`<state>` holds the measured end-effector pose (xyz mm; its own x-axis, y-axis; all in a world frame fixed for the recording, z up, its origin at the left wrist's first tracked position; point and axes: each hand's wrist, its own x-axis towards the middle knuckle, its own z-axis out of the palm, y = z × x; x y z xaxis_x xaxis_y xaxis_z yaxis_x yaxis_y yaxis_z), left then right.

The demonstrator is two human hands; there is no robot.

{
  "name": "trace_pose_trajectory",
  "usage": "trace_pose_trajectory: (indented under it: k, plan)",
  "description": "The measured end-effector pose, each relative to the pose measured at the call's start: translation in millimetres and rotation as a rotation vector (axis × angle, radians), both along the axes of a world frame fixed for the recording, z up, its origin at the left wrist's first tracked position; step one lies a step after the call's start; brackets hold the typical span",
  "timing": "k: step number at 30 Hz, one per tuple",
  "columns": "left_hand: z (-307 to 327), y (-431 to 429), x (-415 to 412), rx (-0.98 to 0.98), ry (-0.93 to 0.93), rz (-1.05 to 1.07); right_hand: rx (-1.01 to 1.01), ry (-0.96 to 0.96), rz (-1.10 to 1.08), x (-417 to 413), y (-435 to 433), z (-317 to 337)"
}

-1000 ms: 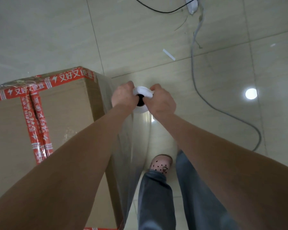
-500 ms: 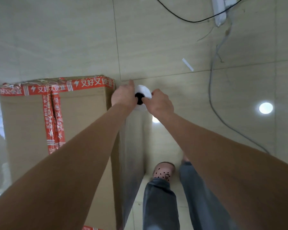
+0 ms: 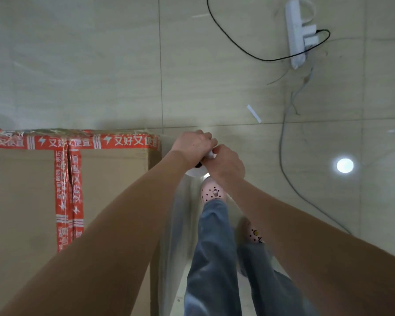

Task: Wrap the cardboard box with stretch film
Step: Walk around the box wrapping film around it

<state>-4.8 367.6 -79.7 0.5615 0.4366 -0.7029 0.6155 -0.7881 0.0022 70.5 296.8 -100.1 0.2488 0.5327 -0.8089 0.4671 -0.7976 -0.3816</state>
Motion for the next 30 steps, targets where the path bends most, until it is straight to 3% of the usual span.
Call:
trace_pose_trajectory:
  k: [2, 8, 13, 19, 26, 30]
  plan:
    - [-3.6, 8.7, -0.8, 0.022, -0.018, 0.037, 0.000, -0.047, 0.052, 6.3, 10.5, 2.6]
    - [-6.5, 38.9, -7.9, 0.067, -0.017, 0.420, -0.052, -0.085, 0.079, 8.8, 52.6, 5.5]
    - [-6.0, 66.2, -16.8, 0.113, 0.092, 0.526, -0.125, 0.013, -0.088, -2.2, 74.7, -5.1]
    - [-5.1, 92.7, -31.7, 0.030, 0.105, 0.681, 0.028, -0.148, 0.130, -6.9, 108.9, 3.3]
    - [-20.7, 97.4, -18.8, -0.043, -0.033, 0.523, 0.019, -0.109, -0.023, -8.2, 106.6, -3.3]
    - [-28.6, 93.3, -9.4, -0.002, -0.042, 0.488, -0.100, 0.056, -0.247, -12.1, 99.6, -12.9]
